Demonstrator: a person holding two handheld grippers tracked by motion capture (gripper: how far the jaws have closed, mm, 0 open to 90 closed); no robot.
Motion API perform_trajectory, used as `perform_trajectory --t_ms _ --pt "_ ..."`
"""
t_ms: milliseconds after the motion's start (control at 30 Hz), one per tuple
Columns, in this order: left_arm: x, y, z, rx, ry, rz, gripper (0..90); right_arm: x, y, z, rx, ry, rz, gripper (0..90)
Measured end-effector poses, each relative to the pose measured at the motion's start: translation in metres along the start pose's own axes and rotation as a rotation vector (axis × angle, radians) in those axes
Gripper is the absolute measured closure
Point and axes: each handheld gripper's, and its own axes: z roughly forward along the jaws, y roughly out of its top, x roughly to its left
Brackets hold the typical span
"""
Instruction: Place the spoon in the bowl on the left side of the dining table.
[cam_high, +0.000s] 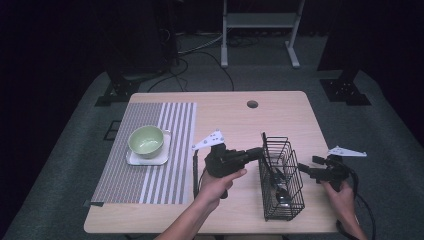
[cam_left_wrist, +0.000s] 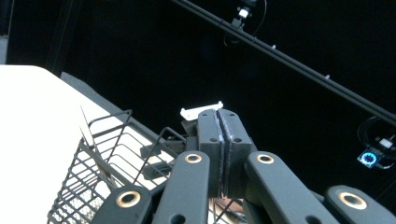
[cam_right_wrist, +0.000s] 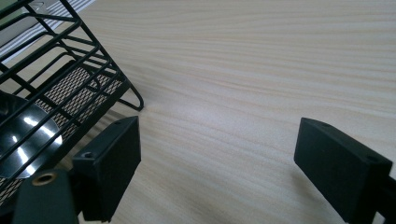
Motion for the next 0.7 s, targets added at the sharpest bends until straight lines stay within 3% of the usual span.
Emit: perform_trajectory --t_ms 700 --pt "0.001 0.015 -0.022 -0.088 -0.001 -0.04 89.3 0.0 0.0 0.0 0.004 -0.005 0.001 13.7"
